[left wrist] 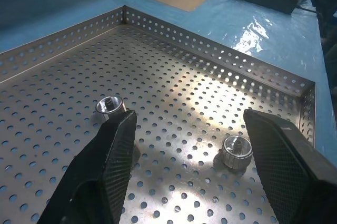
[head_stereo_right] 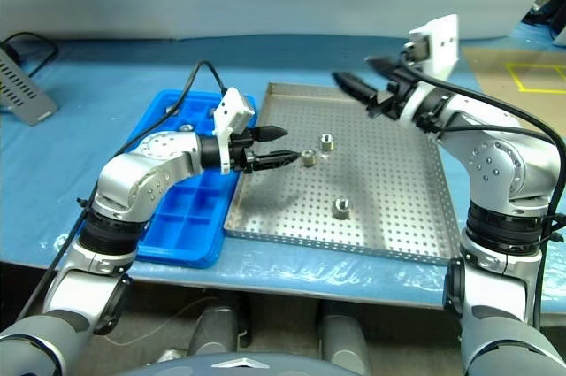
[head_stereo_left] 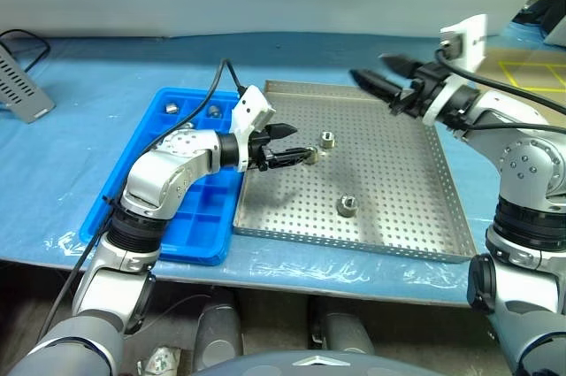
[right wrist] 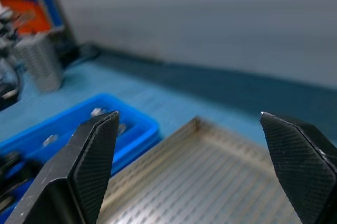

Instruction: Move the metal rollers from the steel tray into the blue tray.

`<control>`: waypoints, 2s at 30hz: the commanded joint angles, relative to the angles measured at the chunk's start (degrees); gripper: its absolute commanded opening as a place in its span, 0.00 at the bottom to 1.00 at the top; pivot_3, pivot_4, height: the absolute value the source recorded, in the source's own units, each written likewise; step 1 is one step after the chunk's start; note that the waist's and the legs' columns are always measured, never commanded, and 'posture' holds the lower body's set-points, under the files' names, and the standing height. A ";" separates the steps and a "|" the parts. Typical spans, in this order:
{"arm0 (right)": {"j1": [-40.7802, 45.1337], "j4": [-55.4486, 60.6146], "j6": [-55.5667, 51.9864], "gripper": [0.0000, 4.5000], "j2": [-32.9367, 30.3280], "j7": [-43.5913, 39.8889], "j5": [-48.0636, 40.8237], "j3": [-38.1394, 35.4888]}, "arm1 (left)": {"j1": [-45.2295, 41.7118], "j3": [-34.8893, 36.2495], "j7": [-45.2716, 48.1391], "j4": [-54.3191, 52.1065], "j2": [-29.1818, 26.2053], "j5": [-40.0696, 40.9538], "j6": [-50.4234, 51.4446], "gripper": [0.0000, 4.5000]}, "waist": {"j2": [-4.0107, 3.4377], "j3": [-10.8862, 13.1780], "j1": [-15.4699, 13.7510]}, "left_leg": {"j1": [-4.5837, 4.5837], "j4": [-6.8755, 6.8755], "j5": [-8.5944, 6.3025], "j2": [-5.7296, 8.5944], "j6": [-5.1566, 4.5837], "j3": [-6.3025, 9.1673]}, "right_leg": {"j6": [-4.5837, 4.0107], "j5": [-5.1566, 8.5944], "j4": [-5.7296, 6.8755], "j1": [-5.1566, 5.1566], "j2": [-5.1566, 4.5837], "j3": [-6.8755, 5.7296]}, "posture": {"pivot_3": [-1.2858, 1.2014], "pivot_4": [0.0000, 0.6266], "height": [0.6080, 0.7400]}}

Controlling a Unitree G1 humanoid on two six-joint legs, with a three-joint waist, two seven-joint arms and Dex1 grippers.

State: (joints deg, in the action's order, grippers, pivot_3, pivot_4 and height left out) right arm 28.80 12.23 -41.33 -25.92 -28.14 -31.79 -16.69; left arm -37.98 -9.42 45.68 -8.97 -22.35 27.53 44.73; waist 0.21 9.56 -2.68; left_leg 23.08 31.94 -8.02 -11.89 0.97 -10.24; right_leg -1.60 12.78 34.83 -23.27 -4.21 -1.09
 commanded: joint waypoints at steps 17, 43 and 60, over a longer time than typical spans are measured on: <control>2.00 -16.39 36.04 0.99 11.71 22.43 25.37 6.48 | -1.05 0.30 0.12 0.00 1.19 -0.09 -1.60 0.76 | -0.75 0.43 2.13 | 0.38 0.40 0.08 0.25 0.11 -0.17 | 0.30 -0.21 0.75 -0.93 0.01 0.71 | 0.42 0.24 1.00; -15.96 -12.02 14.77 0.99 -12.67 -25.59 9.87 19.23 | -0.80 0.65 -0.70 0.11 0.96 -0.37 -2.03 0.76 | -0.73 0.44 1.79 | 0.04 0.45 -0.30 0.12 -0.51 -0.08 | 0.26 -0.23 0.13 -0.14 -0.08 0.46 | 0.42 0.24 1.00; -19.63 -2.14 10.20 0.99 -17.94 -27.50 11.48 21.45 | -0.56 0.78 -0.55 -0.24 0.30 -0.43 -1.54 0.76 | -0.73 0.44 1.76 | 0.05 0.39 -0.39 0.11 -0.65 -0.09 | 0.27 -0.22 -0.08 -0.06 -0.15 0.47 | 0.42 0.24 1.00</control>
State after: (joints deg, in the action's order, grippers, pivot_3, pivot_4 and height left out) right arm 9.84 8.18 -31.81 -44.15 -56.18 -21.49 3.52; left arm -38.00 -9.33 44.84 -7.61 -21.58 26.93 43.65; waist -0.52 10.00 -0.92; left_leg 23.13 32.31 -8.41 -11.79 0.32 -10.32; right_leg -1.34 12.56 34.74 -23.32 -4.35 -0.62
